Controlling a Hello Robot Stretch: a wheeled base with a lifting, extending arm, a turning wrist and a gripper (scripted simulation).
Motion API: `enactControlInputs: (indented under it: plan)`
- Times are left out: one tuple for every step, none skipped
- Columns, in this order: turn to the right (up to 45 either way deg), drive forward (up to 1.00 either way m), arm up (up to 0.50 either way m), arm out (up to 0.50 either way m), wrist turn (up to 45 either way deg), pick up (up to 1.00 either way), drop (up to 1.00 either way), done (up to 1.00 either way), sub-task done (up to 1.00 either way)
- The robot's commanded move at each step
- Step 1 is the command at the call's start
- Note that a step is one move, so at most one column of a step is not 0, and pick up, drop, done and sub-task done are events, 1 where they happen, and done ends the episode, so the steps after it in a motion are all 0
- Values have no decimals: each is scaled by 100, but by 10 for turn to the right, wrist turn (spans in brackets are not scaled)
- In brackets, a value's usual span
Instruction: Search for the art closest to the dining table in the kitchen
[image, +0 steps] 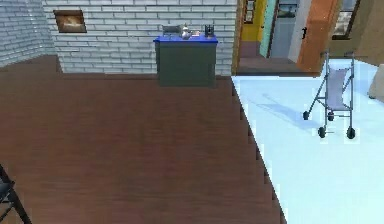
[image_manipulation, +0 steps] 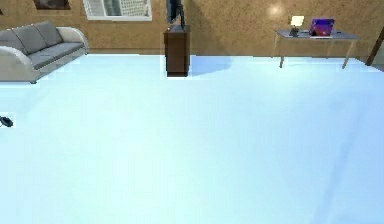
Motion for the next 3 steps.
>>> enactControlInputs:
  plan:
    - [30,0,0,0,0,0,0,0,0]
    - [0,45,0,0,0,0,0,0,0]
    - [-300,0,0,0,0,0,0,0,0]
